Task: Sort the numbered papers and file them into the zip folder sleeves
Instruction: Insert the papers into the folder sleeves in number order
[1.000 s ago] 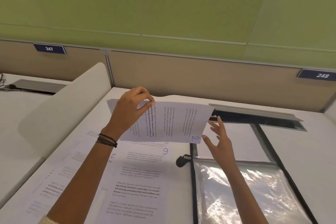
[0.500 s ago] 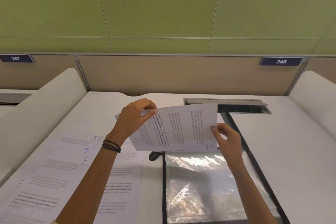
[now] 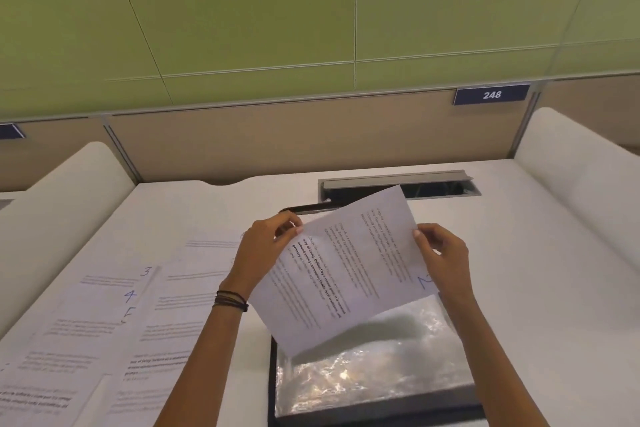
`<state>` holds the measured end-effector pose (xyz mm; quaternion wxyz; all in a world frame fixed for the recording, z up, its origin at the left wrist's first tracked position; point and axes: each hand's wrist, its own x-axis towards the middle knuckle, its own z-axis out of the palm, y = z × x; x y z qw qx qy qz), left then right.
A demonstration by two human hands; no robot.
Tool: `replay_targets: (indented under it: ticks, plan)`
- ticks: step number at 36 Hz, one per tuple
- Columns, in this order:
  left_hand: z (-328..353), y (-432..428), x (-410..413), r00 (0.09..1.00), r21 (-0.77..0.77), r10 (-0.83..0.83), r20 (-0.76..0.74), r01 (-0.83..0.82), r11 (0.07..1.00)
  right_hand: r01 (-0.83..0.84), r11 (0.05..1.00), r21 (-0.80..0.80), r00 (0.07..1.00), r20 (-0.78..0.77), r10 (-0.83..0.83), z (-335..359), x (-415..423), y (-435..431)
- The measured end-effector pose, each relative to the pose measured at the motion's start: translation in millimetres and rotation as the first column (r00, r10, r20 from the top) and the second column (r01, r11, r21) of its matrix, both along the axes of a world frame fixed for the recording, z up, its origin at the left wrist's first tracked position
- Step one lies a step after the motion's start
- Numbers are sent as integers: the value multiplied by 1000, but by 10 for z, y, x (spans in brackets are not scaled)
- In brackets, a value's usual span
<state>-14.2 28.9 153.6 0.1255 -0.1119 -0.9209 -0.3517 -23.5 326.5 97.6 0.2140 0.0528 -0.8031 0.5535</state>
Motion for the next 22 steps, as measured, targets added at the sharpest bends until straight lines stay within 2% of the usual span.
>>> replay_targets:
  ticks: [7,12,18,22]
  plan:
    - [-192,254,-47,998,130,24,60,-32,991,9,1000,8,999,33,-9,-41,-1,424]
    - [-301,491,-105,995,170,-1,103,-16,985,-27,998,53,997,73,23,-66,-50,706]
    - [-461,837,-155,989,136,-38,141,19,991,-92,994,60,990,117,85,-72,-55,953]
    - [-579,1059,-166,993,118,4,120,-19,993,-58,993,98,987,156,42,-110,-52,1104]
